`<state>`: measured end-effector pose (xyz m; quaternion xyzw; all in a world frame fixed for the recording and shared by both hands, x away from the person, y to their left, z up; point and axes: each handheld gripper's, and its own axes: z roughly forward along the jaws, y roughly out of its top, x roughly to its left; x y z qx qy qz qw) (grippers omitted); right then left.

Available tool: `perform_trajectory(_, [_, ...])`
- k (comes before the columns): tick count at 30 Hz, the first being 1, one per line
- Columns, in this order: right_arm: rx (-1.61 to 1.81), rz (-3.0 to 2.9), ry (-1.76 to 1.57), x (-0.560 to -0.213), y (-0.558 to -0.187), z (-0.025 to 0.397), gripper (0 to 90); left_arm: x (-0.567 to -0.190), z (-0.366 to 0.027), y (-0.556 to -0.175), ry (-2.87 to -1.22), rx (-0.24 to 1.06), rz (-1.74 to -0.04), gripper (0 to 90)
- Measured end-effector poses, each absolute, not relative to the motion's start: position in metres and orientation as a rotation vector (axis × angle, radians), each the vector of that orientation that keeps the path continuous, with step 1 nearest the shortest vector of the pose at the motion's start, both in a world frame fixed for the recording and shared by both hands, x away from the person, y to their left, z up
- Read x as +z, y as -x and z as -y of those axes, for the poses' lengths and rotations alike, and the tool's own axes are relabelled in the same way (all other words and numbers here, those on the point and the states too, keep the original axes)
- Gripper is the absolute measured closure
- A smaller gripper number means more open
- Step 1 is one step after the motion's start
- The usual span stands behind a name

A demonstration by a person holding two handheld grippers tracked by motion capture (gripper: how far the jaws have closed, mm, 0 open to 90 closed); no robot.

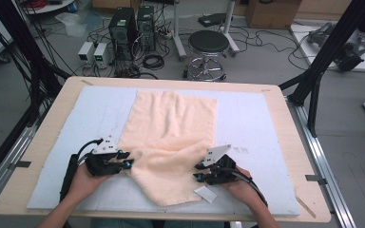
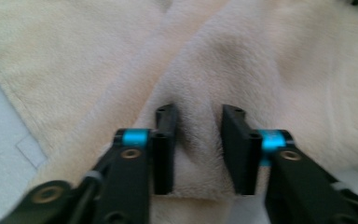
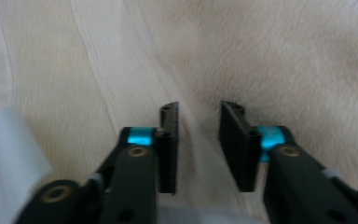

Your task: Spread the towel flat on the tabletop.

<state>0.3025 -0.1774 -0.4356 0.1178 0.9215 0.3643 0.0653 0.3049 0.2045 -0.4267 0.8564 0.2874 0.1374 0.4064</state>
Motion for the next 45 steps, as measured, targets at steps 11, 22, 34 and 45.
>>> perform_trajectory(11, [1.141,-2.739,-0.243,-0.409,-0.287,0.167,74.4,-0.393,-0.216,-0.282,-2.112,0.393,-0.662,83.6])
perform_trajectory(22, [1.113,-2.817,-0.451,-0.436,-0.316,0.179,75.8,-0.425,-0.21,-0.303,-2.19,0.259,-0.681,77.4])
perform_trajectory(34, [1.313,-2.69,-0.231,-0.363,-0.238,0.189,87.2,-0.352,-0.229,-0.22,-2.091,0.366,-0.532,84.7])
perform_trajectory(45, [1.328,-2.635,-0.198,-0.326,-0.204,0.196,64.5,-0.33,-0.237,-0.188,-2.029,0.319,-0.458,60.3])
